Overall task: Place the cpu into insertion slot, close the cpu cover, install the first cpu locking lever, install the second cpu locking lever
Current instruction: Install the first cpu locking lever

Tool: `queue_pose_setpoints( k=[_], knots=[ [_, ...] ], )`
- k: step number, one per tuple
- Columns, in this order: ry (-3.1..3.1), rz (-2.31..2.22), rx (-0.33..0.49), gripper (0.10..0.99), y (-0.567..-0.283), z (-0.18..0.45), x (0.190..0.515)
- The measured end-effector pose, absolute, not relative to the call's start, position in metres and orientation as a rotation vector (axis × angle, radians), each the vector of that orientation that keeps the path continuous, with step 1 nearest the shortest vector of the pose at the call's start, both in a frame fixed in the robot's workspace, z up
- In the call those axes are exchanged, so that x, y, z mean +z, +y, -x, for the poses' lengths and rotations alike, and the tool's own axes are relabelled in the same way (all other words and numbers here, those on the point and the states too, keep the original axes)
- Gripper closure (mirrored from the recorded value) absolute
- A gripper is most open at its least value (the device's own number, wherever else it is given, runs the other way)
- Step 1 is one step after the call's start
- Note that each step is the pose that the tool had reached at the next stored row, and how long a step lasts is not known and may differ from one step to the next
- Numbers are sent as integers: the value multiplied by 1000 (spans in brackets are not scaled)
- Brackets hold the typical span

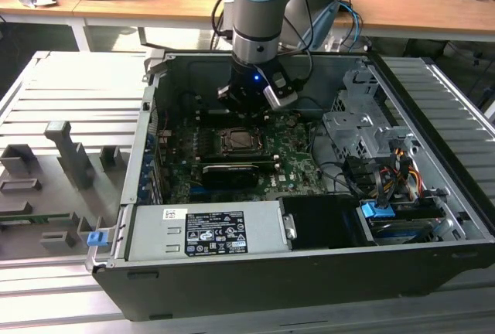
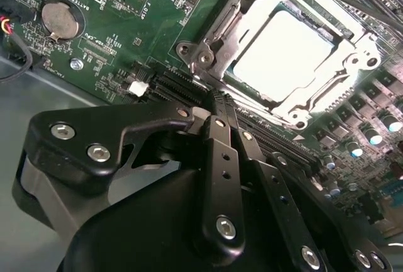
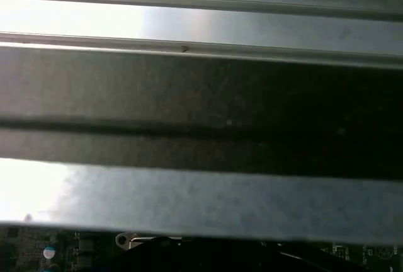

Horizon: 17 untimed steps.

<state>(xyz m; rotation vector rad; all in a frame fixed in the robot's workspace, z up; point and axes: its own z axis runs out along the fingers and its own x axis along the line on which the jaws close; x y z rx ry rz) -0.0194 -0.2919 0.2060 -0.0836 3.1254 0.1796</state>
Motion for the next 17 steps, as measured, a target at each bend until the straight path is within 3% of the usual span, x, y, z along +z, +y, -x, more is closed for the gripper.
queue_pose_setpoints(
  k=[17],
  knots=[
    [3126,84,178,980,-294,19,212]
  ],
)
